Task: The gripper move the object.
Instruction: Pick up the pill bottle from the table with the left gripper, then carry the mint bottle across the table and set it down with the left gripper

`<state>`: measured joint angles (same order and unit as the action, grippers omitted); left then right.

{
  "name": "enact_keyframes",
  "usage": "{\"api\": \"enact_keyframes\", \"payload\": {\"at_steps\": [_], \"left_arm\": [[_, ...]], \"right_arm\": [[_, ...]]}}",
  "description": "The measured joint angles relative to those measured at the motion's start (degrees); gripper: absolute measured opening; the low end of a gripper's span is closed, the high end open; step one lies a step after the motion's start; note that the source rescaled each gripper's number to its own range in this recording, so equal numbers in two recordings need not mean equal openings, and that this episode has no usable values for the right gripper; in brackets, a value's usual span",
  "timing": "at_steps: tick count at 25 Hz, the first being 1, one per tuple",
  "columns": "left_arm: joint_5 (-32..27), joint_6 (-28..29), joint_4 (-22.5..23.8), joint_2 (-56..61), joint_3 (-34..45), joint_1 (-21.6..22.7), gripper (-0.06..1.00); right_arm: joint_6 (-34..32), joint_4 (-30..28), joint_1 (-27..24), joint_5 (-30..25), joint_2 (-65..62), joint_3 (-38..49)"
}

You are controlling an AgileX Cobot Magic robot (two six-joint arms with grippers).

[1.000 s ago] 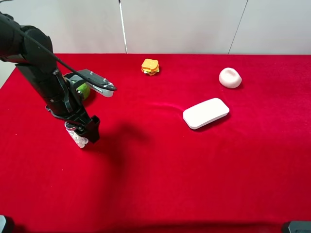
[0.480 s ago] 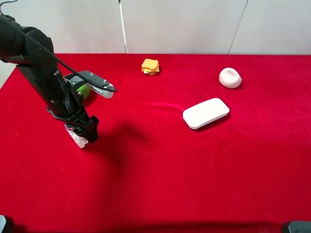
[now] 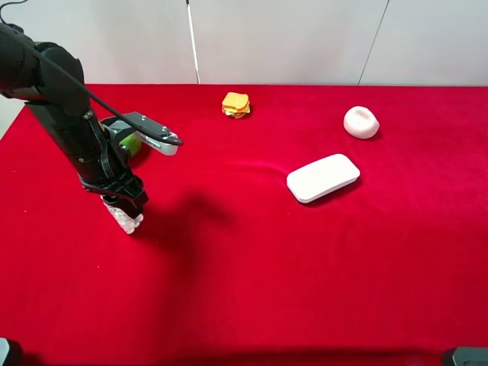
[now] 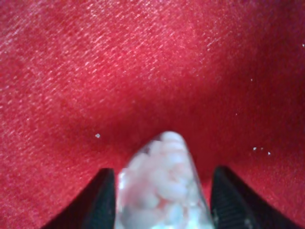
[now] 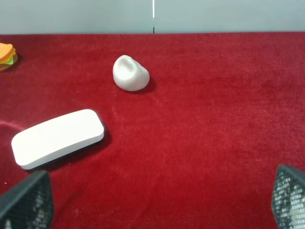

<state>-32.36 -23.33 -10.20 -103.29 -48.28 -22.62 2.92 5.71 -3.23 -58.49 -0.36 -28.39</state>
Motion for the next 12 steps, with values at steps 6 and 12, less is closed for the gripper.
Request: {"api": "enact_keyframes", "payload": {"at_steps": [6,12], "left_arm": [[-0.45,0.00,0.00,0.00,0.00,0.00,0.16],[-1.62,0.00,0.00,0.00,0.00,0.00,0.16]], "right_arm": [[0.00,0.00,0.00,0.05,0.00,0.00],[0.00,0.00,0.00,0.05,0.00,0.00]]}}
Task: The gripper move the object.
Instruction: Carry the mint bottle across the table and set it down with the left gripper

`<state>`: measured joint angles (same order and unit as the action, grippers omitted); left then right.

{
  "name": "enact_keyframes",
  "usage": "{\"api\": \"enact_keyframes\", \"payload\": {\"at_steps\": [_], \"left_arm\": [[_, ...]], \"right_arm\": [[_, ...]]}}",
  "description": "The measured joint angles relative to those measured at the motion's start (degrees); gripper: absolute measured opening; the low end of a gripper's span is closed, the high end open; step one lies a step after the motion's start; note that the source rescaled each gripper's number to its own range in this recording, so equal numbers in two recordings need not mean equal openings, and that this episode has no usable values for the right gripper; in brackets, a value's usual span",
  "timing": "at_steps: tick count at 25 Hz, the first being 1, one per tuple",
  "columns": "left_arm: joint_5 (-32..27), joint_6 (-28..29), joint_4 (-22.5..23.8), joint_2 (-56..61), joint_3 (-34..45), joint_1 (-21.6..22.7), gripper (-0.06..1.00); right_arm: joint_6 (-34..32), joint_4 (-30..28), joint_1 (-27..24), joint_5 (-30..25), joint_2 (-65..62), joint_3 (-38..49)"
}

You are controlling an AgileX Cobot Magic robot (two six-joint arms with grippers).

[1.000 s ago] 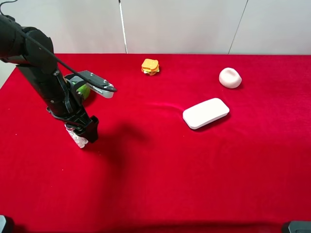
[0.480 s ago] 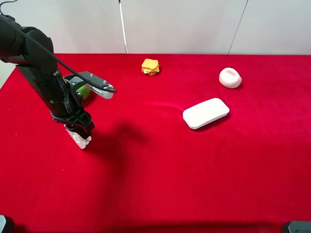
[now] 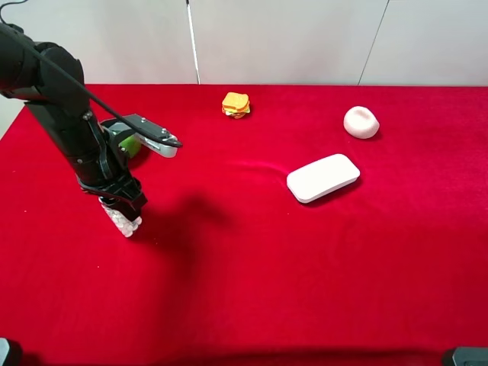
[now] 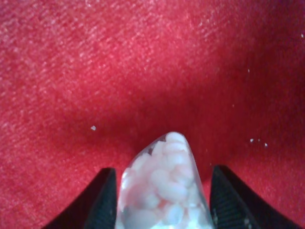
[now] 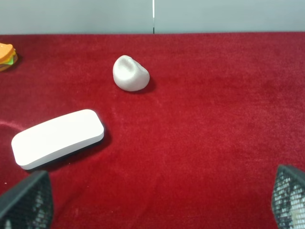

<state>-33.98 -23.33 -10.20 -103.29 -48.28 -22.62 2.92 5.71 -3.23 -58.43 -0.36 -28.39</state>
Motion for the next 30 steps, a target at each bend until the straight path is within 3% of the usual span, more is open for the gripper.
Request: {"api": "enact_keyframes", "payload": {"at_steps": [7,18,30], "left_arm": [[-2.44,0.06,0.00,0.00,-0.69,0.00,0.16],[-16.60,5.02,2.11,-0.06,-14.59,-2.38,0.16],[-18.18,6.06,4.37,-0.84,-30.26,-10.02,0.16]], "right_arm": [[0.00,0.00,0.00,0.00,0.00,0.00],[0.00,0.00,0.00,-0.05,0.00,0.00],[0.00,0.02,0.00,-0.05,0.00,0.00]]}}
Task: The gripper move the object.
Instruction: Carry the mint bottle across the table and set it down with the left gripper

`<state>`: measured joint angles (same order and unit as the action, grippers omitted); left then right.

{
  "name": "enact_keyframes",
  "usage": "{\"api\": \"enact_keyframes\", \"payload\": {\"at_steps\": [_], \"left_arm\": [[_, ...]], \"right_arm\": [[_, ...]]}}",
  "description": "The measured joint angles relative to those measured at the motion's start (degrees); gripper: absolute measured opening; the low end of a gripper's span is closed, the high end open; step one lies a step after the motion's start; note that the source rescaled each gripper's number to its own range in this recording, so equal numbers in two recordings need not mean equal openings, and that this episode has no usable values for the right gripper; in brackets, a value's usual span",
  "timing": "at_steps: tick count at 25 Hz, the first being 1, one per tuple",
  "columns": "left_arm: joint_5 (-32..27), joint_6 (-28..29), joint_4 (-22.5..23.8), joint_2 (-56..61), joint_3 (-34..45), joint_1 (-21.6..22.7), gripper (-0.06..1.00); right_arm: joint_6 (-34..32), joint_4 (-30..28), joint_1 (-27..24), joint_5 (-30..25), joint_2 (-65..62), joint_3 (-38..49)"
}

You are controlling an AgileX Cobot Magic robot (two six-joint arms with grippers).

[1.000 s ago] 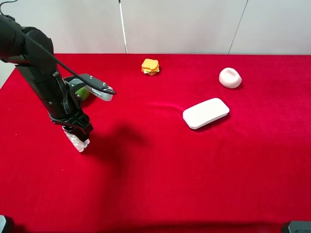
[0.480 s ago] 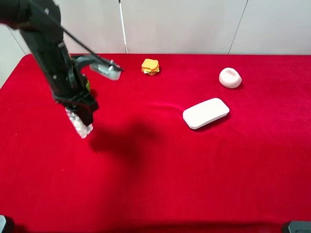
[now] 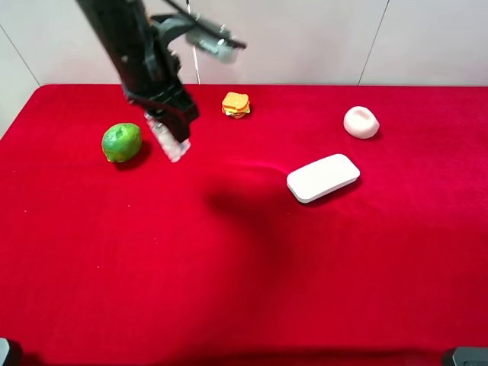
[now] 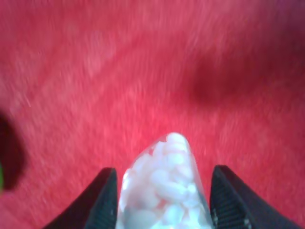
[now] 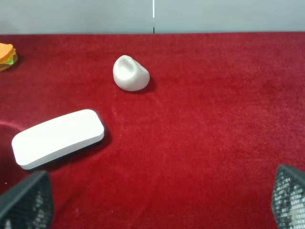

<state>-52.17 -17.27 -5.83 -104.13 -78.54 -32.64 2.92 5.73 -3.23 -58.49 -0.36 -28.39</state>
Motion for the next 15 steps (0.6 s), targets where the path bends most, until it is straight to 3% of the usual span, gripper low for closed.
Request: {"api": "enact_keyframes", "payload": {"at_steps": [15], "left_arm": [[-2.74,-2.04,0.47,-16.44,-22.43,-9.08,0.15]], "right_arm": [[0.00,0.05,0.00,0.06,0.00,0.00]]}}
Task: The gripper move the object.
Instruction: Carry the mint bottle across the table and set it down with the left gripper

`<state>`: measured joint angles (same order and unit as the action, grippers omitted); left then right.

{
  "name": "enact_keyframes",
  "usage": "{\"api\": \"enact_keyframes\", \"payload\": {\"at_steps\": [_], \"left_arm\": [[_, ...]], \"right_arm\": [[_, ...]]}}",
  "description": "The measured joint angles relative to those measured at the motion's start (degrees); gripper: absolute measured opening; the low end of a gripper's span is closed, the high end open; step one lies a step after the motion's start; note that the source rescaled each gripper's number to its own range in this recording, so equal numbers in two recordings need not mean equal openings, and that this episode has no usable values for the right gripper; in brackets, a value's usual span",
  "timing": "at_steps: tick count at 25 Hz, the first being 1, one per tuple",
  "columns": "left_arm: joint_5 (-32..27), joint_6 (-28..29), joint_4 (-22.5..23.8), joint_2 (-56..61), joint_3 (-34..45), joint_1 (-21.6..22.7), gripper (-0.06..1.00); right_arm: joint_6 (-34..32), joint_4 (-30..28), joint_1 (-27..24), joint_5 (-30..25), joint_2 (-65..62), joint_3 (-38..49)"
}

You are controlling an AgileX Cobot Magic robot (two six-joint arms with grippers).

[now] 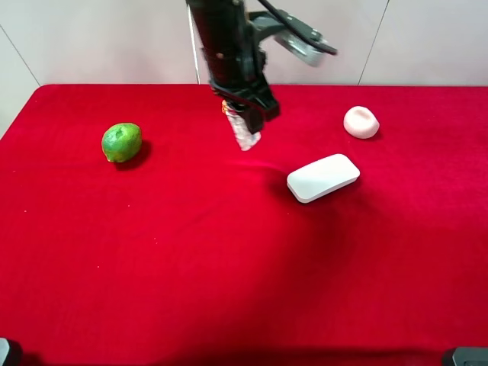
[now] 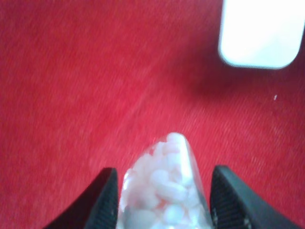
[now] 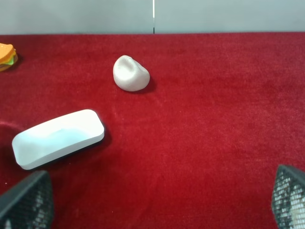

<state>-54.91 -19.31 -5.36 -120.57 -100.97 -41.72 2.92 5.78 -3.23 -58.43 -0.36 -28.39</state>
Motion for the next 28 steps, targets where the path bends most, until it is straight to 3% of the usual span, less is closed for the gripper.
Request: {"api": "enact_keyframes", "payload": {"at_steps": [9,16,24,26,28], "left_arm": [[0.53,-1.59,2.25,-8.49,-10.77,-2.12,0.15],[7.01,-2.05,2.85,-11.78,-13.21,-2.12,0.15],[13.72,-2.67,6.87,-14.68,-13.21,-2.12,0.14],[15.64,-2.67,6.94,-15.33,-13.21,-2.12,0.11],[17.32,-2.67,6.98,-15.81,-13.21,-2.12,0.01]], "right_arm": [[0.00,0.00,0.00,0.00,0.00,0.00],[0.00,0.00,0.00,0.00,0.00,0.00],[0.00,0.16,0.00,-0.06,0.00,0.00],[0.00,0.17,0.00,-0.06,0.00,0.00],[0.00,0.17,0.00,-0.06,0.00,0.00]]}}
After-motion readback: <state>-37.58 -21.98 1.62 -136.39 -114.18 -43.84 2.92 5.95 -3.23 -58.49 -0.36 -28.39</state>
